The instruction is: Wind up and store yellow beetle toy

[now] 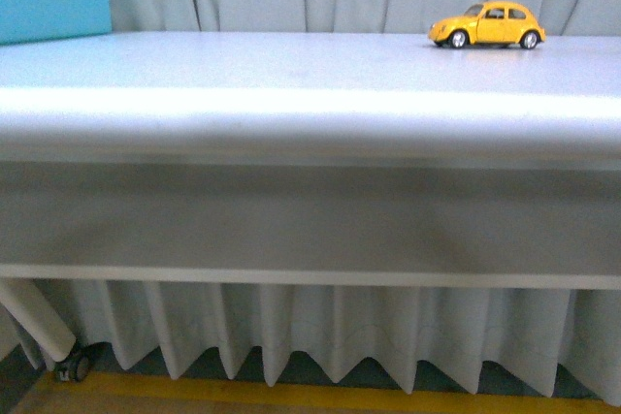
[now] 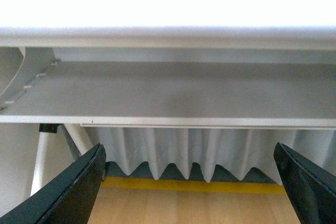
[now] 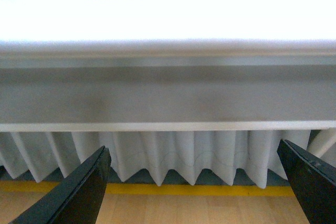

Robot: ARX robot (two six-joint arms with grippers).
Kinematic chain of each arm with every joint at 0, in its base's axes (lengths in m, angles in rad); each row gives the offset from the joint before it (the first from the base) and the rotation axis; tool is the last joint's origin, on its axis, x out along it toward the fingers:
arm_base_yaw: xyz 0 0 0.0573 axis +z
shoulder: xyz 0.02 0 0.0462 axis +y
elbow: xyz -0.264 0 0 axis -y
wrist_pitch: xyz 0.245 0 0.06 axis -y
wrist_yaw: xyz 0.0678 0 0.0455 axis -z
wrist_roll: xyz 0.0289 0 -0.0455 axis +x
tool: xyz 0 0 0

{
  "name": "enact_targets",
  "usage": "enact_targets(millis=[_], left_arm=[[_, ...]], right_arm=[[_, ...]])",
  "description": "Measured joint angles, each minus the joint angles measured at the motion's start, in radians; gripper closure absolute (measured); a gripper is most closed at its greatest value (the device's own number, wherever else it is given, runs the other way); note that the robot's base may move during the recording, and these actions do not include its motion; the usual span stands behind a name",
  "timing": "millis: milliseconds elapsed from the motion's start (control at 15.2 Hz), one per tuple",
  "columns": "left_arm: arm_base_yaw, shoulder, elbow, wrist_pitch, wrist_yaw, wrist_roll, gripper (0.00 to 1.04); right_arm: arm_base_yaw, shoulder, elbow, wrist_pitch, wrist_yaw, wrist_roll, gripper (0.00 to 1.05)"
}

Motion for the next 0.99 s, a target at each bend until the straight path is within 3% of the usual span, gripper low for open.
enact_targets(millis=[986], left_arm=[[0.000,0.000,0.000,-0.001,0.001,0.000,0.07]], right_arm=[[0.000,0.001,0.000,0.000,0.000,0.000,0.07]])
